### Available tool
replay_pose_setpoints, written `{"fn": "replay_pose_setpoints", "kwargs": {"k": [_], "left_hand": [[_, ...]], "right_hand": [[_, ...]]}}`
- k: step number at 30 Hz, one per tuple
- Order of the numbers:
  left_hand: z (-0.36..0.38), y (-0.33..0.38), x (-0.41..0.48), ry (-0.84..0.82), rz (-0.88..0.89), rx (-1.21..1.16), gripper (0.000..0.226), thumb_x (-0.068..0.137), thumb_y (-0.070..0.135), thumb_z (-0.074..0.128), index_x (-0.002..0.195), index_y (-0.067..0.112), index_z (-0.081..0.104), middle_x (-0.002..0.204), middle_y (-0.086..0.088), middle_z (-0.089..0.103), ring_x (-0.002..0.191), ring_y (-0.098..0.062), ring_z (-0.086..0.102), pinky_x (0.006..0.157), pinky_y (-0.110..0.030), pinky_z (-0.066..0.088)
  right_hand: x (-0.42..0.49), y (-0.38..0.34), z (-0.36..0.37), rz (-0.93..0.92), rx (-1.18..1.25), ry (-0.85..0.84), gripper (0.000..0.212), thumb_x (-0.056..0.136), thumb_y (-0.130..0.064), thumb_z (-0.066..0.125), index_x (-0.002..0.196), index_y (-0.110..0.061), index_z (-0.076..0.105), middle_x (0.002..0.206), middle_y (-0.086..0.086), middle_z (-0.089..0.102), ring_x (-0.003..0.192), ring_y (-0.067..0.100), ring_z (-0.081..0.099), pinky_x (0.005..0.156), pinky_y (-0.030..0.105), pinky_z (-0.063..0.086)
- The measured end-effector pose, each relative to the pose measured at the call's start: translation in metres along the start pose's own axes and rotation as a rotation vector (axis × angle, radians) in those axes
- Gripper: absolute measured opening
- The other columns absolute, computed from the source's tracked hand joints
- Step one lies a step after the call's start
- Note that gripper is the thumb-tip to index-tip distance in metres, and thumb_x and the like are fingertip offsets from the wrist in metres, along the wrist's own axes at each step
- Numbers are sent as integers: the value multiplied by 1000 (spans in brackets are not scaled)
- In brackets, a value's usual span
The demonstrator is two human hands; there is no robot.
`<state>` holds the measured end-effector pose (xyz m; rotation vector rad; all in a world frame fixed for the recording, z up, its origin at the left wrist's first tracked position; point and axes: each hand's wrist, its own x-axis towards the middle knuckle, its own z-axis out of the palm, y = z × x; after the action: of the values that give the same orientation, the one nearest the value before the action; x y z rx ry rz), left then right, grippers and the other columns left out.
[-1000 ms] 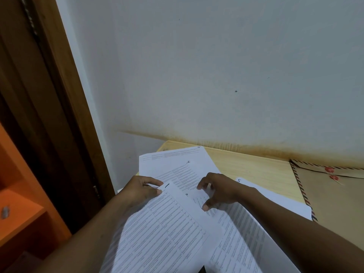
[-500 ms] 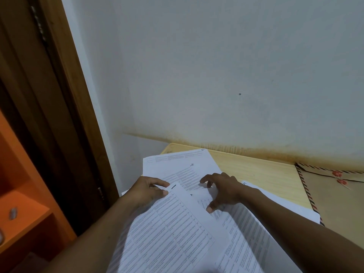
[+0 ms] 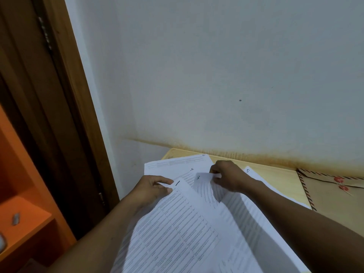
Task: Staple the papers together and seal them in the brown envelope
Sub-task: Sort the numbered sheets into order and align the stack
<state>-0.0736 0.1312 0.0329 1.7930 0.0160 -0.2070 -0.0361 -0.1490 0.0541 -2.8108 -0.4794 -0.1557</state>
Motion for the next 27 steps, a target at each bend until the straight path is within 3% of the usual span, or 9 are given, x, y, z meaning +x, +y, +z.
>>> {"fn": "replay_pose_setpoints", "kwargs": {"k": [3, 6, 9, 14, 17, 21, 24, 27], "left_hand": [[-3, 18, 2, -8, 39, 6, 25, 85, 3, 81, 108, 12, 79, 112, -33, 71, 94, -28, 76, 79, -20, 60], [-6, 37, 6, 14, 75, 59, 21, 84, 10, 84, 102, 21, 82, 109, -25, 75, 99, -31, 76, 98, -42, 58], [-8, 57, 7, 20, 126, 76, 21, 83, 11, 84, 101, 23, 83, 106, -22, 77, 102, -34, 75, 103, -49, 55], [-4, 93, -3, 10, 227, 74, 22, 87, 7, 80, 100, 24, 83, 107, -24, 75, 96, -30, 77, 96, -40, 60], [0, 115, -10, 23, 309, 81, 22, 88, 9, 80, 103, 25, 82, 105, -24, 76, 99, -35, 76, 98, -45, 59], [6, 153, -20, 143, 463, 83, 21, 90, 16, 78, 105, 30, 81, 97, -10, 80, 92, -24, 77, 88, -34, 61], [11, 181, -24, 226, 582, 106, 21, 91, 19, 77, 109, 30, 80, 95, -5, 79, 91, -18, 74, 77, -21, 53], [16, 199, -27, 268, 673, 122, 23, 92, 21, 77, 112, 31, 79, 92, 0, 78, 90, -17, 74, 79, -24, 55]], "right_hand": [[5, -1, -19, -23, -2, 121, 9, 88, -16, 61, 94, -13, 67, 87, -1, 54, 83, 20, 49, 69, 32, 38], [7, -2, -42, -43, -10, 186, 6, 91, -17, 58, 86, -16, 60, 83, -2, 52, 80, 21, 49, 66, 33, 37], [7, -3, -66, -66, -11, 239, 8, 92, -17, 59, 85, -13, 59, 79, -2, 53, 78, 23, 51, 64, 33, 36], [3, -6, -109, -84, 13, 418, 4, 92, -19, 64, 91, -16, 64, 82, -2, 55, 79, 22, 52, 69, 34, 41], [2, -11, -130, -79, 43, 614, 7, 91, -18, 63, 87, -14, 61, 81, 1, 57, 77, 24, 54, 66, 33, 38], [-3, -21, -152, -60, 111, 836, 5, 93, -19, 59, 91, -16, 62, 84, 0, 61, 76, 21, 54, 65, 32, 38], [-9, -27, -162, -51, 173, 822, 9, 94, -23, 57, 88, -16, 59, 83, 0, 65, 75, 23, 59, 65, 38, 47], [-18, -31, -170, -46, 285, 743, 13, 95, -24, 58, 93, -14, 65, 86, 1, 70, 80, 24, 64, 72, 43, 52]]}}
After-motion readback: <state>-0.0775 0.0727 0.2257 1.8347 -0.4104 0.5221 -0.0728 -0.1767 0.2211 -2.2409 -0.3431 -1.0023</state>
